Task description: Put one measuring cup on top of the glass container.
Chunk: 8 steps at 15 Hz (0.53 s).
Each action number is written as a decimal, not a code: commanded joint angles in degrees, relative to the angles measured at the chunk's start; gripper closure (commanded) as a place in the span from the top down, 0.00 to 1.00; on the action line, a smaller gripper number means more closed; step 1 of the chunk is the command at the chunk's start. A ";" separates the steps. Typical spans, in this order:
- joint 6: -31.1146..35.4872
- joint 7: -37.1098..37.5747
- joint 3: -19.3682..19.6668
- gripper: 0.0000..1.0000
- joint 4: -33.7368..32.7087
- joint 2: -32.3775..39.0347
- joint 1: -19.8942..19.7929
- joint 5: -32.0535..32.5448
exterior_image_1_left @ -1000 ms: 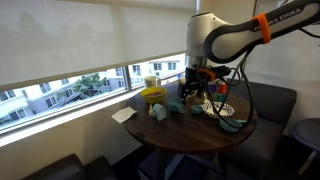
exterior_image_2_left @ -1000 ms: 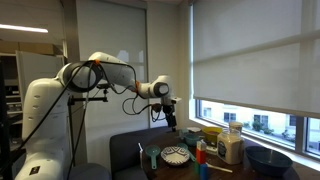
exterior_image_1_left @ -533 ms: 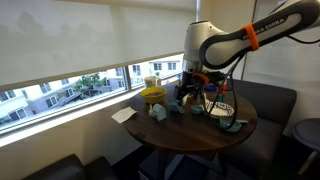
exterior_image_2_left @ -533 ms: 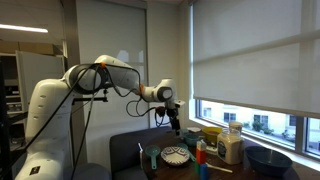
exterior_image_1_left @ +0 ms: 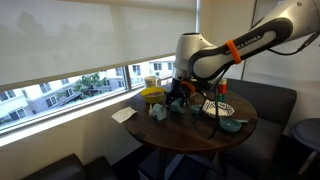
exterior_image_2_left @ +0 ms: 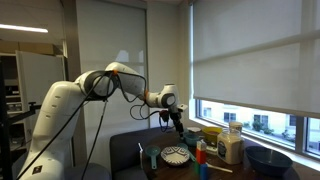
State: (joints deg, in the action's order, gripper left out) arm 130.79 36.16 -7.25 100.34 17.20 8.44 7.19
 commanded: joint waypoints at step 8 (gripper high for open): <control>-3.08 -2.71 2.43 0.84 -0.47 -1.15 0.68 -5.23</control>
State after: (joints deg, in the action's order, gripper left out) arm 129.30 35.27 -5.40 99.54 17.80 9.10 5.27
